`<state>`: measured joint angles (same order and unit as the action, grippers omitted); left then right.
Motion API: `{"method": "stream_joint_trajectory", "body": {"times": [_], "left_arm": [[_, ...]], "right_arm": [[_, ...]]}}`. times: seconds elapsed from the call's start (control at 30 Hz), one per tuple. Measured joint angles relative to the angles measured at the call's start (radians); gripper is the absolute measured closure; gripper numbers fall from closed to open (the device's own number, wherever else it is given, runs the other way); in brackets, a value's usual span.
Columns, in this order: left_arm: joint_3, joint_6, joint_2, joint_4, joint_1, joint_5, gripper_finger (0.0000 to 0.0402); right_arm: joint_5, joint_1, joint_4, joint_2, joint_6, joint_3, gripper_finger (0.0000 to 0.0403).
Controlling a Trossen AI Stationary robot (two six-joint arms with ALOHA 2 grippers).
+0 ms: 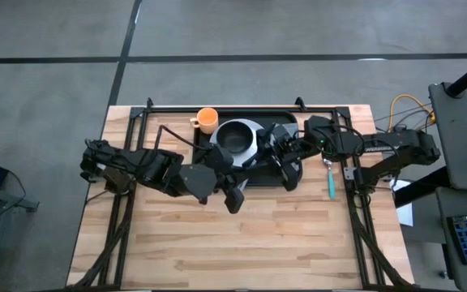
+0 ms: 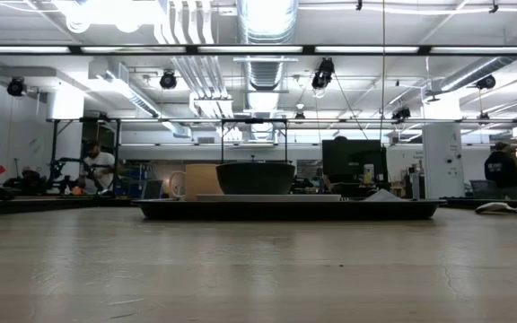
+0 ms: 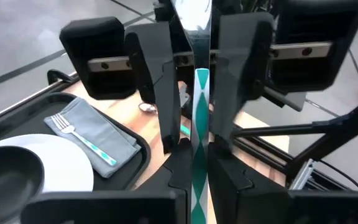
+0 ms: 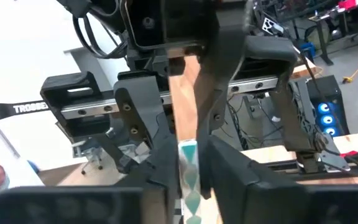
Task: Set up tray
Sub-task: Put the blue knife on top of the gray napkin on the black tray
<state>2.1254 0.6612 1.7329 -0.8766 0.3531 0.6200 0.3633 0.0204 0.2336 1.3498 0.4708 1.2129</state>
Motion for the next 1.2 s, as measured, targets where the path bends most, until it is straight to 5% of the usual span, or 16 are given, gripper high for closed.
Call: {"method": "stream_joint_trajectory", "body": {"times": [0.17, 0.43, 0.73, 1.07, 1.2], "left_arm": [[0.000, 0.013, -0.003, -0.006, -0.002, -0.047, 0.0385], [0.000, 0.083, -0.032, -0.152, -0.035, -0.043, 0.0328], [0.000, 0.082, -0.086, -0.355, -0.116, -0.043, 0.0303], [0.000, -0.072, -0.181, -0.426, -0.119, -0.043, 0.0302], [0.000, -0.139, -0.208, -0.457, -0.119, -0.044, 0.0302]], "right_arm": [[-0.016, 0.002, -0.057, -0.025, 0.002, 0.000, 0.0382], [-0.325, -0.084, -0.534, -0.092, 0.168, 0.028, 0.0386], [-0.345, -0.257, -0.817, -0.045, 0.297, -0.006, 0.0388], [0.014, -0.544, -0.832, 0.089, 0.350, -0.091, 0.0388], [0.063, -0.616, -0.915, 0.131, 0.397, -0.100, 0.0388]]}}
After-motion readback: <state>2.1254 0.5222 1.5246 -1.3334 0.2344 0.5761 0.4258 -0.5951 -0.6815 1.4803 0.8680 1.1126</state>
